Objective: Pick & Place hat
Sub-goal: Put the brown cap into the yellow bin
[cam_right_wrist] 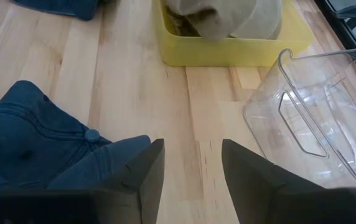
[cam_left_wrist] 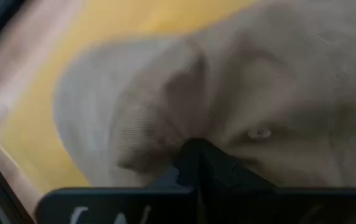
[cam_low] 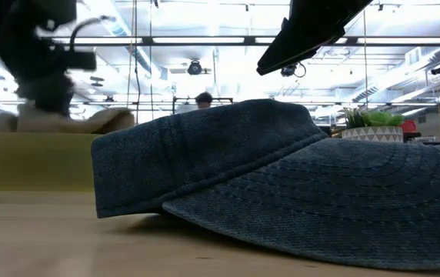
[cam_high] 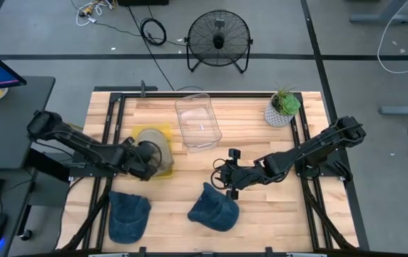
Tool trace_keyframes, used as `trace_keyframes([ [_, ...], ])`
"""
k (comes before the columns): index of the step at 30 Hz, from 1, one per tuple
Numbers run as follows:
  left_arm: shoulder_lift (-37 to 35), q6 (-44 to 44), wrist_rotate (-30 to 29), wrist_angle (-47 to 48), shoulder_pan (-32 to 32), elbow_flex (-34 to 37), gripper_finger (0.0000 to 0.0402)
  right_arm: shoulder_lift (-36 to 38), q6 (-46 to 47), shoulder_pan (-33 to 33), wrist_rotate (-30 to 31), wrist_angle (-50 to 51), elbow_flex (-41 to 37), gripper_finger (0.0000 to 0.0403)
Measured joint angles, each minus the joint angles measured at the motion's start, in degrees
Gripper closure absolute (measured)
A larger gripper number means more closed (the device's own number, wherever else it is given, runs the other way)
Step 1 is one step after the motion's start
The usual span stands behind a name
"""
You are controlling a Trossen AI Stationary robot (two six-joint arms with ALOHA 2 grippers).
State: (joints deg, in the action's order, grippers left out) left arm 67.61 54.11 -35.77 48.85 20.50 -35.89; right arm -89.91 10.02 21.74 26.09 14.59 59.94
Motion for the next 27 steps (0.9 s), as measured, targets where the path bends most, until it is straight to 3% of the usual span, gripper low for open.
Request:
trace_keyframes([
  [8, -0.24, 4.22, 5.0, -9.51, -3.18, 12.53, 0.0398, 0.0, 0.0, 0.0, 0.0, -0.02, -0.02, 0.0238],
  [12, -0.24, 3.77, 5.64, -15.3, -4.31, 15.47, 0.0398, 0.0, 0.0, -0.14, 0.0, -0.02, -0.02, 0.0238],
  [20, -0.2, -0.29, 8.19, -13.24, -5.41, 11.88, 0.0391, 0.0, 0.0, -0.44, 0.0, -0.01, -0.02, 0.0238],
  [27, -0.17, -4.14, 9.4, -0.04, -5.19, 1.55, 0.0329, 0.0, 0.0, -0.42, -0.25, -0.01, -0.02, 0.0238],
])
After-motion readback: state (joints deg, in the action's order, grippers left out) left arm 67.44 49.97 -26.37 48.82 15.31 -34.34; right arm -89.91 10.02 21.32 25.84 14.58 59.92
